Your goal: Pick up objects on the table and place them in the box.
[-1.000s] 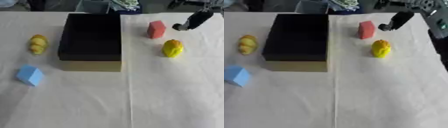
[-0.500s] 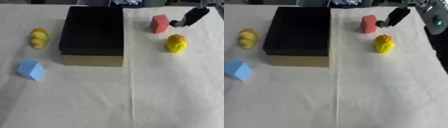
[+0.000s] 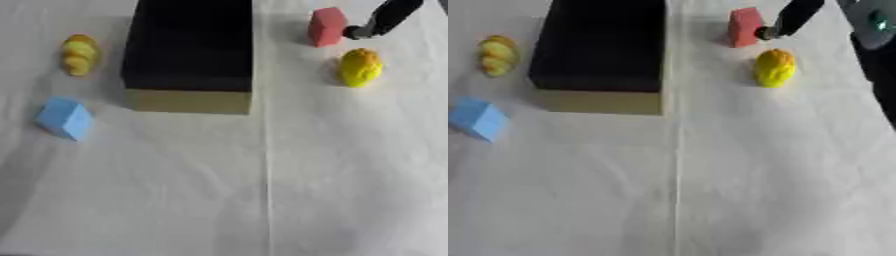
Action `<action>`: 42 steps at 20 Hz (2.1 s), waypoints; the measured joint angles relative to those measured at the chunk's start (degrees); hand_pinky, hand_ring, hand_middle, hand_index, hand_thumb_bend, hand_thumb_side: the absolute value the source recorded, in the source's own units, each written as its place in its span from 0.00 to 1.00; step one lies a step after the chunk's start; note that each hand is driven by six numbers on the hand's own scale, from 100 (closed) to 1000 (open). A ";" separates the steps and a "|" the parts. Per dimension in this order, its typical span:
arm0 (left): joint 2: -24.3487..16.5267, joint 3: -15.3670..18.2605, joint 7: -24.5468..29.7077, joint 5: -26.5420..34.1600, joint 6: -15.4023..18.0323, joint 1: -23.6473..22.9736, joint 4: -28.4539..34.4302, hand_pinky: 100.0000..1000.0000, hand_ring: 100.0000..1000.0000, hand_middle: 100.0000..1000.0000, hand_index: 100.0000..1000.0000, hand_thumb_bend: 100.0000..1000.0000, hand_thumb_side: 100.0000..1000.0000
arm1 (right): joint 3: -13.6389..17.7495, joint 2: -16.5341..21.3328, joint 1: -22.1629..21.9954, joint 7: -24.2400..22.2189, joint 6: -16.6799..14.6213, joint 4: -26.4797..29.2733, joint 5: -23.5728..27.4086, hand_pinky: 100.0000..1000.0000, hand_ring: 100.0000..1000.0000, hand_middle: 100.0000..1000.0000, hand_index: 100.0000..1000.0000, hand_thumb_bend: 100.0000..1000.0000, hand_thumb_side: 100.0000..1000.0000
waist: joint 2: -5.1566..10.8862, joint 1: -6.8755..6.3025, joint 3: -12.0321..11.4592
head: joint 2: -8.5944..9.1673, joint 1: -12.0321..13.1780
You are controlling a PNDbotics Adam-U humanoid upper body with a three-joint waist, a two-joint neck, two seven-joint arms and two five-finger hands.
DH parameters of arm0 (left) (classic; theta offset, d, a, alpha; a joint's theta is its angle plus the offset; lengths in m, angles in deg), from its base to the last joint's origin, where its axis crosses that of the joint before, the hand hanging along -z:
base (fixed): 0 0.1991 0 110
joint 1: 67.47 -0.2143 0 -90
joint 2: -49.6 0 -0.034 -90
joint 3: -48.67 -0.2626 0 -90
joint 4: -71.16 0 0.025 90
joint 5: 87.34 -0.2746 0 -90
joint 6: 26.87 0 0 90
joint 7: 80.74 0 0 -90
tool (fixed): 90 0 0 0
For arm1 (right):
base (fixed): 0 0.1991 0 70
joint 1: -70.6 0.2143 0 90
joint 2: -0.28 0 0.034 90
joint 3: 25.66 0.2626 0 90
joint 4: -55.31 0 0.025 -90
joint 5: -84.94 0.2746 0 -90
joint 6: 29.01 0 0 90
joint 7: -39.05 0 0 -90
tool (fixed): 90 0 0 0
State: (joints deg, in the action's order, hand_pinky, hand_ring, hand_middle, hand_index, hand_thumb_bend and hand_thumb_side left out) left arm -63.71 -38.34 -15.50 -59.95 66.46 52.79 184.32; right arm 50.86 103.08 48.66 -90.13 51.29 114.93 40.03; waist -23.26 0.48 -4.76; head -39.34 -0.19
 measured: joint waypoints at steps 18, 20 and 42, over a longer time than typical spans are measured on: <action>0.15 -0.34 0.55 0.37 -0.02 0.12 0.59 0.74 0.72 0.65 0.86 0.66 0.54 | 1.26 -1.30 0.72 1.34 1.82 -4.13 -4.33 0.89 0.91 0.88 0.84 0.27 0.04 | -2.23 0.00 -1.50 | 5.35 -2.59; 0.41 -0.34 0.64 0.36 0.00 0.13 0.59 0.74 0.72 0.65 0.86 0.66 0.55 | 1.47 -1.33 0.98 1.60 1.80 -4.22 -4.42 0.89 0.91 0.87 0.83 0.24 0.04 | -2.68 0.00 -1.43 | 5.71 -2.78; 1.27 -0.95 1.40 0.32 -0.65 1.11 0.59 0.75 0.72 0.65 0.85 0.65 0.55 | 1.79 -1.64 1.70 6.74 1.66 -3.38 -4.10 0.84 0.81 0.69 0.79 0.15 0.00 | -3.82 -0.01 -1.08 | 5.45 -3.49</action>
State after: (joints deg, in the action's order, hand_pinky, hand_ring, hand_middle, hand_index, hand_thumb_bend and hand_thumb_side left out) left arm -62.43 -39.29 -14.10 -59.64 65.81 53.90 184.91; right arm 52.66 101.44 50.37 -83.39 52.95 111.55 35.93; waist -27.08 0.48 -5.84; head -33.89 -3.68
